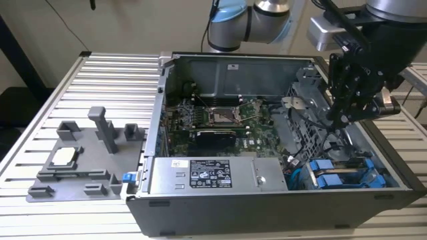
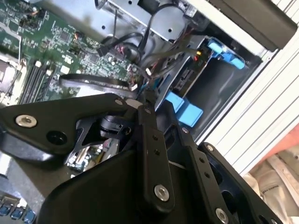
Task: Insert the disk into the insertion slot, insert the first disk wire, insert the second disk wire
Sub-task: 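Insert the first disk wire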
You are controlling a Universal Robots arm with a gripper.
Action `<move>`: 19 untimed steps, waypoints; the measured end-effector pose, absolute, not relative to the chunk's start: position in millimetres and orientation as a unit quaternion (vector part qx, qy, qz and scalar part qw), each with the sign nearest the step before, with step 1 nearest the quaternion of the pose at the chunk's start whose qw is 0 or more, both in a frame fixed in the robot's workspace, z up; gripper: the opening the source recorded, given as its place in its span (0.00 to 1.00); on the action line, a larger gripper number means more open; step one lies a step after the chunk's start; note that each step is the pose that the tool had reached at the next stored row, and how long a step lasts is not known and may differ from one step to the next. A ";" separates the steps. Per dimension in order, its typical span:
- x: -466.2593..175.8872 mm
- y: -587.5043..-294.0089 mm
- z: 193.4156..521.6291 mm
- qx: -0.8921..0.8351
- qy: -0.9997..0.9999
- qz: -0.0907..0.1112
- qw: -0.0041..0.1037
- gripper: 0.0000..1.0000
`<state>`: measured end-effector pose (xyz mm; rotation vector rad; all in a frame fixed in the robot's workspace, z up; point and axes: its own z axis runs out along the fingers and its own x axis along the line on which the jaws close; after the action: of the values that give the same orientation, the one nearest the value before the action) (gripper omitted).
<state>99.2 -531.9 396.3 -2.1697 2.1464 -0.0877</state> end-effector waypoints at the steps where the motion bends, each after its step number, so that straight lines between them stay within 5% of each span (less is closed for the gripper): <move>1: 96.0 -532.0 394.5 -0.711 0.702 -0.029 0.044 0.27; 12: 82.8 -531.4 385.3 -0.718 0.694 -0.035 0.040 0.27; 19: 82.8 -531.1 384.2 -0.719 0.691 -0.051 0.055 0.27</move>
<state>82.8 -531.1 384.2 -2.1844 2.0967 -0.1553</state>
